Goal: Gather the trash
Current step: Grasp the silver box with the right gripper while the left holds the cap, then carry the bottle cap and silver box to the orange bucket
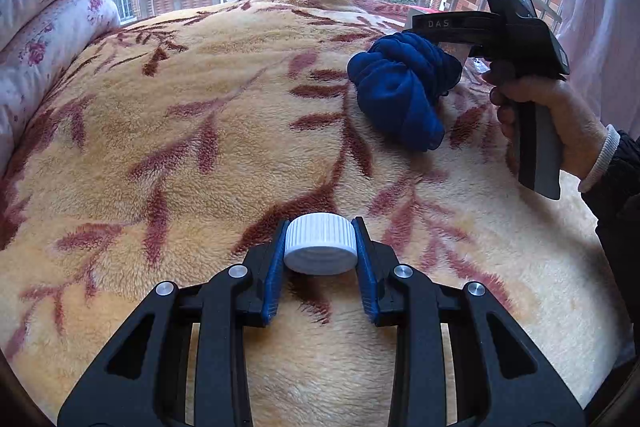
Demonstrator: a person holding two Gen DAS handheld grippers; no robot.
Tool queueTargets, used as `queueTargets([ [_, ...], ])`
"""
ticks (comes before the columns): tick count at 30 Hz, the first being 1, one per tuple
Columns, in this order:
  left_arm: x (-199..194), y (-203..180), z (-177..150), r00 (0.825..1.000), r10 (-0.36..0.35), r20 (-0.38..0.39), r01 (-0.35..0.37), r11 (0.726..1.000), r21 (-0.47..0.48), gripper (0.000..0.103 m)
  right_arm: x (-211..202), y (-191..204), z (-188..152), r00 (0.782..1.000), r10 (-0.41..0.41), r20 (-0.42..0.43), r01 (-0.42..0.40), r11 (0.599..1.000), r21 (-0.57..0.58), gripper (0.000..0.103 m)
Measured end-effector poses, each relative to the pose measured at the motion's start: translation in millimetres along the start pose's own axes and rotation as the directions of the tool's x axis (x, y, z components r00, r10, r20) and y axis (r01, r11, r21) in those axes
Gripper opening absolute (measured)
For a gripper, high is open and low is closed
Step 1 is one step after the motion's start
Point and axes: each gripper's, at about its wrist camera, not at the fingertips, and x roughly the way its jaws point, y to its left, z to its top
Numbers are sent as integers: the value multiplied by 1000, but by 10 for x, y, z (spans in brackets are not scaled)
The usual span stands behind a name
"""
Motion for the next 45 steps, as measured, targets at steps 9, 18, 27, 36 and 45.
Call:
queueTargets([
  [9,-3,-5,0,1000,20,1,-20,1000,0,31,-602,-119,40,997,-24,73,24,1000,2,59],
  [18,-43,-54,14,998,65,5,-65,998,24,31,-1358,-61,-579,998,-14,53,14,1000,-4,59],
  [27,-481,-144,-102,1000,8,24,-8,1000,2,31,-2285,129,-1424,997,48,56,-50,998,32,59],
  [36,-1027,-340,-529,999,-32,41,30,998,47,31,-2943,406,-2092,994,89,59,-89,996,5,59],
  [45,-1459,-391,-1111,999,-39,13,37,995,97,31,-3396,676,-2768,989,137,57,-134,990,-50,59],
])
